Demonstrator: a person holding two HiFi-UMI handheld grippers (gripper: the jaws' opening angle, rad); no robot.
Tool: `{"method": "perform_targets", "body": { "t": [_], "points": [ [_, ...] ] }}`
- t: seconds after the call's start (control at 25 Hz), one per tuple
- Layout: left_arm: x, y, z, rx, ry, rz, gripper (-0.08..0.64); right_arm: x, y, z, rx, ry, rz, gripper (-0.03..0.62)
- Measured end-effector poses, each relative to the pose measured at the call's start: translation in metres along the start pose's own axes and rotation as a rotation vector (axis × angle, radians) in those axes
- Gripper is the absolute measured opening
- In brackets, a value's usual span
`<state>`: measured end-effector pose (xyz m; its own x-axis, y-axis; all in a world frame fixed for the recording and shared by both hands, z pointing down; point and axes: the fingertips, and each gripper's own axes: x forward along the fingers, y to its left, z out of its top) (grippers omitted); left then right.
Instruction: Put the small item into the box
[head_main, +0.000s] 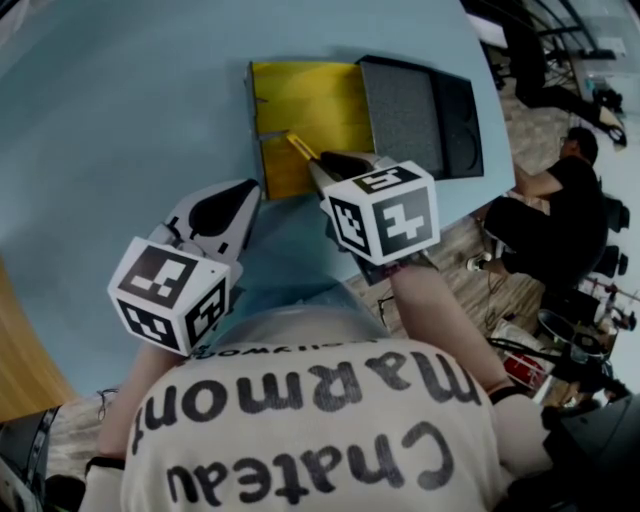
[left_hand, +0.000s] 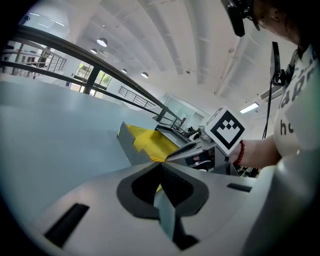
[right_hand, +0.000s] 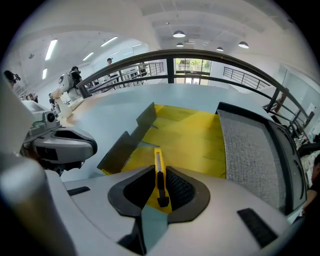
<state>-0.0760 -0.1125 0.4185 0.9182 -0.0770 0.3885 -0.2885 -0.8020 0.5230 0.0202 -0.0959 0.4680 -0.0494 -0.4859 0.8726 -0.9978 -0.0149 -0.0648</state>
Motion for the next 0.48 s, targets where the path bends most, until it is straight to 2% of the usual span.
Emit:
{"method": "perform_targets", "body": {
  "t": [0.28,0.48],
  "points": [
    [0.0009,0.0027,0.0015,-0.010,-0.007,0.005,0.002,0.0034,-0.0004,-0.0028,0.024,0.062,0.006,0.084],
    [0.0003,0.0048,0.0001,-0.020,-0.007,0.008,0.002,0.0051,0.0021,-0.0054,-0.016,0.089,0.001,0.084]
  ]
}}
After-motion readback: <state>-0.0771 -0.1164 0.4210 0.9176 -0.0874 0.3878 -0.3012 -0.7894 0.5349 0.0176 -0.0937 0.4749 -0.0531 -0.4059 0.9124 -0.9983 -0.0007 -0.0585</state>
